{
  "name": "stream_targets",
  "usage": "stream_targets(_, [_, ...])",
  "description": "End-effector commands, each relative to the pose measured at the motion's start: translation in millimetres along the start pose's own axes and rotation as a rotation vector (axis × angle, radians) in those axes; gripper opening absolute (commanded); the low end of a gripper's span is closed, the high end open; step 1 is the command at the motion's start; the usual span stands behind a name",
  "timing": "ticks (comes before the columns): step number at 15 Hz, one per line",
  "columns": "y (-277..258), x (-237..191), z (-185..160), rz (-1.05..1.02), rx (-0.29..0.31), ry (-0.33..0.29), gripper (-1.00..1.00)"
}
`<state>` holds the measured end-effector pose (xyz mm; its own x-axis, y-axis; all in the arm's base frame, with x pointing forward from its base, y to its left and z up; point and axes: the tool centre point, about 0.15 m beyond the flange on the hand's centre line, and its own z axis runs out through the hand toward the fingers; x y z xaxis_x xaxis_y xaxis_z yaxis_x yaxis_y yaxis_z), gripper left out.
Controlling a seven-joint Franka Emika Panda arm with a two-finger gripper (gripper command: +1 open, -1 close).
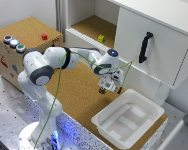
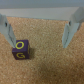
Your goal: Push the purple block towards the left
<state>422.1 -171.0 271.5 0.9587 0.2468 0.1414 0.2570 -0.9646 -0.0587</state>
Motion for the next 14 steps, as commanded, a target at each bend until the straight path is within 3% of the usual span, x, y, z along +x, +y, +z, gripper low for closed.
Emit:
stream_targets(1, [15.0, 12.9, 51.0, 0.014, 0.05, 0.026, -1.0])
stream_targets(6, [26.6, 22.4, 60.6, 0.052, 0.036, 0.026, -1.0])
stream_targets(14, [-8.5, 32.0, 63.7, 0.037, 0.042, 0.001, -1.0])
